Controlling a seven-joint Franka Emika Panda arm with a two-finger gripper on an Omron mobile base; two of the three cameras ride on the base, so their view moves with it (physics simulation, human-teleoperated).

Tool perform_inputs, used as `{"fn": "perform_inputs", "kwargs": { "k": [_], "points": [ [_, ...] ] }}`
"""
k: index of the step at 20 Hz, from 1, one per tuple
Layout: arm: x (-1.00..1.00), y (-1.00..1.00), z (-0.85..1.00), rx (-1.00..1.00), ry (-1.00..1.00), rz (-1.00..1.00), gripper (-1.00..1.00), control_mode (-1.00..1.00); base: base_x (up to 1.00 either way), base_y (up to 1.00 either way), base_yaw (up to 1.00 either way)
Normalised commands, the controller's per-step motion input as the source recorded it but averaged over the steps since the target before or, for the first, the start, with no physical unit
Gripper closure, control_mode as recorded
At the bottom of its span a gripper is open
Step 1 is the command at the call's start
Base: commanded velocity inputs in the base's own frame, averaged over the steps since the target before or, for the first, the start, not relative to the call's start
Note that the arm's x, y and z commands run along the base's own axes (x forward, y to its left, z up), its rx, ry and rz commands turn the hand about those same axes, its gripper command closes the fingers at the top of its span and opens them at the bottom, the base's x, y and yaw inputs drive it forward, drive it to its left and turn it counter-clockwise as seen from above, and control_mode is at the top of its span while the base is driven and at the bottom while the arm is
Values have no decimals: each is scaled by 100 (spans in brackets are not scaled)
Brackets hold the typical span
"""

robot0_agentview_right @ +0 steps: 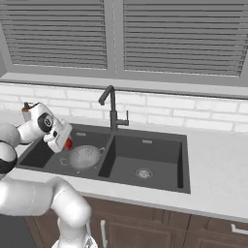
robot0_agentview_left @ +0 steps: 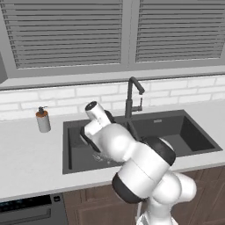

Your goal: Put the colander in the sink, put the apple in the colander, and turn on the sink faucet and pour water over the colander.

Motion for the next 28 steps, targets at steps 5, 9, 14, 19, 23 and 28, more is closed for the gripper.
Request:
{"fn": "perform_inputs", "kwargs": {
  "k": [5, 9, 14, 19, 23, 28],
  "points": [
    [50, 9, -25, -11, 2, -2, 100, -100, 0, 0, 0],
    [30, -4, -50, -1, 0, 0, 100, -100, 0, 0, 0],
    [7, -16, -39, 0, 0, 1, 100, -100, 0, 0, 0],
    [7, -8, -38, 0, 0, 1, 100, -100, 0, 0, 0],
    [3, -5, -49, 0, 0, 0, 100, -100, 0, 0, 0],
    [0, 0, -51, 0, 0, 0, 100, -100, 0, 0, 0]
  ]
}}
